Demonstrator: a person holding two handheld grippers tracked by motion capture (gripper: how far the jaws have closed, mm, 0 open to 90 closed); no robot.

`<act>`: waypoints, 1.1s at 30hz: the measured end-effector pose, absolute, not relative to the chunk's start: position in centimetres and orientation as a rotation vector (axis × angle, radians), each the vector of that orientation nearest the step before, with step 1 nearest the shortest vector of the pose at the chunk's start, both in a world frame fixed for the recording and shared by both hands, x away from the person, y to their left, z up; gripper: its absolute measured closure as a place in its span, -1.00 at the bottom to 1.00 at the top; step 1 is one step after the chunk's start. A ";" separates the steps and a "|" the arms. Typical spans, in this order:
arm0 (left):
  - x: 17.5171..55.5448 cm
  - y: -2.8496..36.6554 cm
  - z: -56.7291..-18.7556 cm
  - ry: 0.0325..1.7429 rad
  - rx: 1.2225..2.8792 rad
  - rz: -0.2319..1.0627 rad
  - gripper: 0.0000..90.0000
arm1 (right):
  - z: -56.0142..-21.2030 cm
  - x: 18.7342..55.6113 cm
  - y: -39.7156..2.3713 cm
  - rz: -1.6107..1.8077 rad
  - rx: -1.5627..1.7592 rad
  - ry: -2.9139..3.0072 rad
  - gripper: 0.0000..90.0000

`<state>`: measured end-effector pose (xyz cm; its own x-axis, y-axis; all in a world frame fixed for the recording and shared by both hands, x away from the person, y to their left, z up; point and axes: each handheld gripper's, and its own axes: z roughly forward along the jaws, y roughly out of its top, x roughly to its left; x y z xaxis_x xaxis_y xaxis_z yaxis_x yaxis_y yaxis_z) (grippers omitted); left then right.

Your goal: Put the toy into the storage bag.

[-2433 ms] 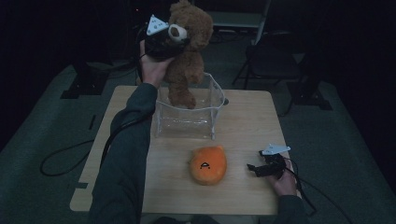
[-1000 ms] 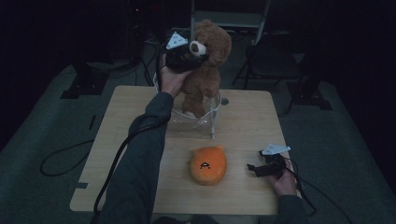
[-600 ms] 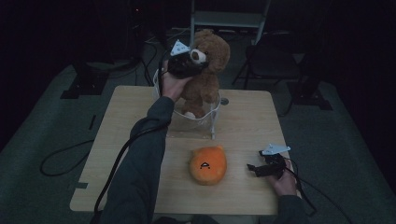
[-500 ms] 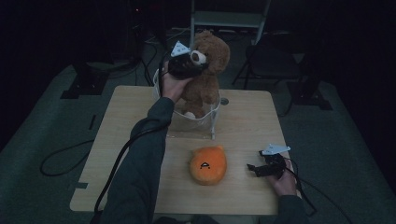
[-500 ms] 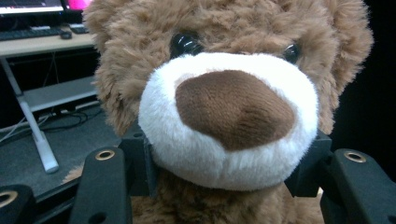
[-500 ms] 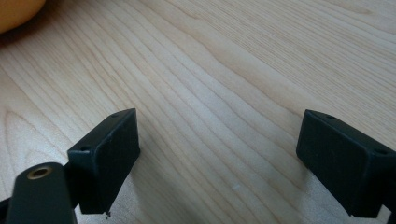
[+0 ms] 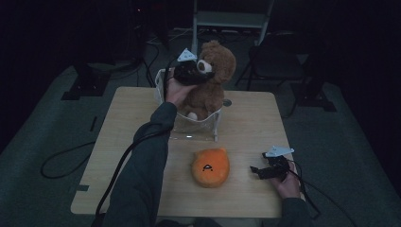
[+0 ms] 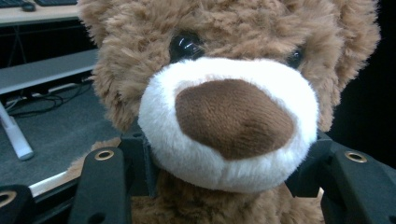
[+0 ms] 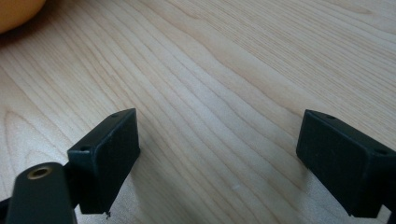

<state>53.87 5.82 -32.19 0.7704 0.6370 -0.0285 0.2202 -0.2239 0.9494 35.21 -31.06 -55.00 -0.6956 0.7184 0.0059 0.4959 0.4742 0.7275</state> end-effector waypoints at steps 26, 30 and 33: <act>54.0 5.5 -32.7 0.637 1.848 0.337 -0.10 | -55.0 35.2 -31.1 1.049 1.029 2.424 -0.72; 54.1 5.3 -33.1 0.638 1.885 0.322 -0.12 | -55.0 35.2 -31.1 1.049 1.032 2.425 -0.72; 54.0 5.2 -33.4 0.640 1.908 0.308 -0.13 | -55.0 35.2 -31.1 1.049 1.033 2.425 -0.72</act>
